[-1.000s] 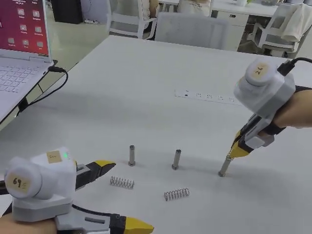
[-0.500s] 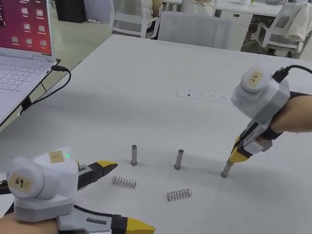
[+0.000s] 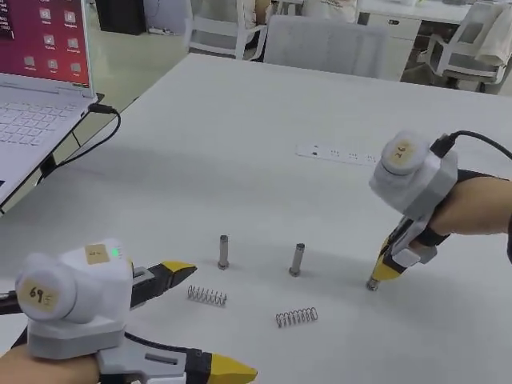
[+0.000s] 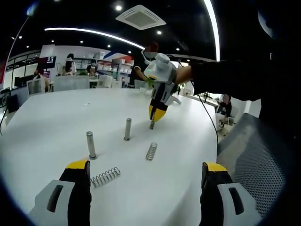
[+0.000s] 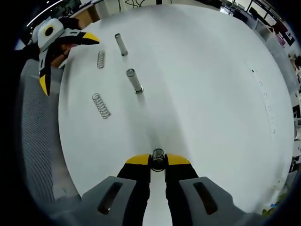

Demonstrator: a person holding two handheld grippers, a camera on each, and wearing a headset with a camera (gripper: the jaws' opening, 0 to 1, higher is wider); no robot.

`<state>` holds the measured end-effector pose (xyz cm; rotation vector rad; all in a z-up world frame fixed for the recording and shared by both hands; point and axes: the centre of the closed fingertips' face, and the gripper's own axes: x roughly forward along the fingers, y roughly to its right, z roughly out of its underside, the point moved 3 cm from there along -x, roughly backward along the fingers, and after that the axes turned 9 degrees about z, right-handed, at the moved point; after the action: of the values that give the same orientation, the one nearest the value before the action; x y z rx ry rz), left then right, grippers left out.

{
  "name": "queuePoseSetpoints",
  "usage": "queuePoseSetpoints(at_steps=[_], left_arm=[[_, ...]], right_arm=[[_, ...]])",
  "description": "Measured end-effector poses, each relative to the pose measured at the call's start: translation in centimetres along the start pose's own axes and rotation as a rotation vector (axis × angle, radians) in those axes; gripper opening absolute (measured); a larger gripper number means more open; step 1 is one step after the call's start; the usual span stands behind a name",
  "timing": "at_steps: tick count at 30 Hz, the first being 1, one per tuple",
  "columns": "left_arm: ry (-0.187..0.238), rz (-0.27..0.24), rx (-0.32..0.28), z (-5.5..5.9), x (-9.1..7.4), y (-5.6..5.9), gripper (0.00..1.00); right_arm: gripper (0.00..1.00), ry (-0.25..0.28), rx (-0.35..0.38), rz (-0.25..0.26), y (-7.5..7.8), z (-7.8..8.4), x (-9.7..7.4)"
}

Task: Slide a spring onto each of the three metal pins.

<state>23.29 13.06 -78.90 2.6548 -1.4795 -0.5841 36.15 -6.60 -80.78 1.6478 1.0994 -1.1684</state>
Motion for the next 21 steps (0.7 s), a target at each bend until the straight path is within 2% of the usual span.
queuePoseSetpoints(at_steps=[12,21], left_arm=[[-0.002,0.002,-0.001,0.02,-0.02,-0.06,0.95],[-0.004,0.009,-0.001,0.08,0.1,0.02,0.94]], right_arm=[[0.1,0.002,0.016,-0.006,-0.19,0.21,0.47],[0.18,0.021,0.008,0.0,-0.14,0.18,0.2]])
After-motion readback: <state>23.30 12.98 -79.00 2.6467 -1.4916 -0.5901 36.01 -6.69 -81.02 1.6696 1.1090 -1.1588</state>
